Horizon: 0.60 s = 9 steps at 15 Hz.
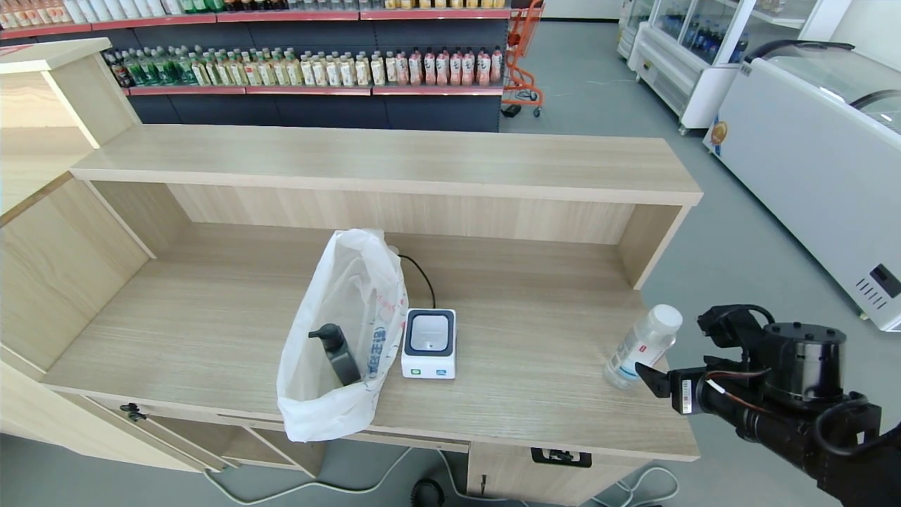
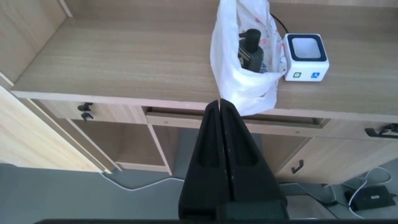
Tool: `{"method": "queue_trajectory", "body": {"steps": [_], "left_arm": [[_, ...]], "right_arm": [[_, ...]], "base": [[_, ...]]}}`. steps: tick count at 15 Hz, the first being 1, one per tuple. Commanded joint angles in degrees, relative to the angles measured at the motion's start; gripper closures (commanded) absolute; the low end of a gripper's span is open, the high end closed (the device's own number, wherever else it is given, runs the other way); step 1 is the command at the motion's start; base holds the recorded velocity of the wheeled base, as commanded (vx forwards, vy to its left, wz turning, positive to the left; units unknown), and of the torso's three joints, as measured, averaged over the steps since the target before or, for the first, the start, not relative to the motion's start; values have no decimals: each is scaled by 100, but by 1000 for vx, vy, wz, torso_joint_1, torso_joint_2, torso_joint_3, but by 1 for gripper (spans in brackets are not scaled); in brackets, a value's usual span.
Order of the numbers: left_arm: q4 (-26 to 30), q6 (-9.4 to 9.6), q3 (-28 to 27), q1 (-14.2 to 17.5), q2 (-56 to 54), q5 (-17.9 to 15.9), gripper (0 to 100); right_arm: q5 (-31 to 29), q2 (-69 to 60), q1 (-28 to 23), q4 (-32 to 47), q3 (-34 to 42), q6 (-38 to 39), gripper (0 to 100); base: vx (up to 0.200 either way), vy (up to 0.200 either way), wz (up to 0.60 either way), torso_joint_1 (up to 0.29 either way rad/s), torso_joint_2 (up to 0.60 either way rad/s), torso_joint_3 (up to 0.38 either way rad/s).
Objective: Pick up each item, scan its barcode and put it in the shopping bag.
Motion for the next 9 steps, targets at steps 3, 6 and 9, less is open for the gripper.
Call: {"method": "queue_trajectory", "body": {"steps": [3,6,9], "left_arm": [[0,2,1,0,-2,-2,100],[0,2,1,0,-2,-2,100],[0,2,1,0,-2,-2,100]], "right_arm": [[97,660,46,-397,-102,-22,0],[132,924,98,-687,-243,-22,0],[132,1240,98,-1083,-304,-136,0]], "base": [[0,0,0,0,0,0],[0,0,0,0,0,0],[0,0,0,0,0,0]]}}
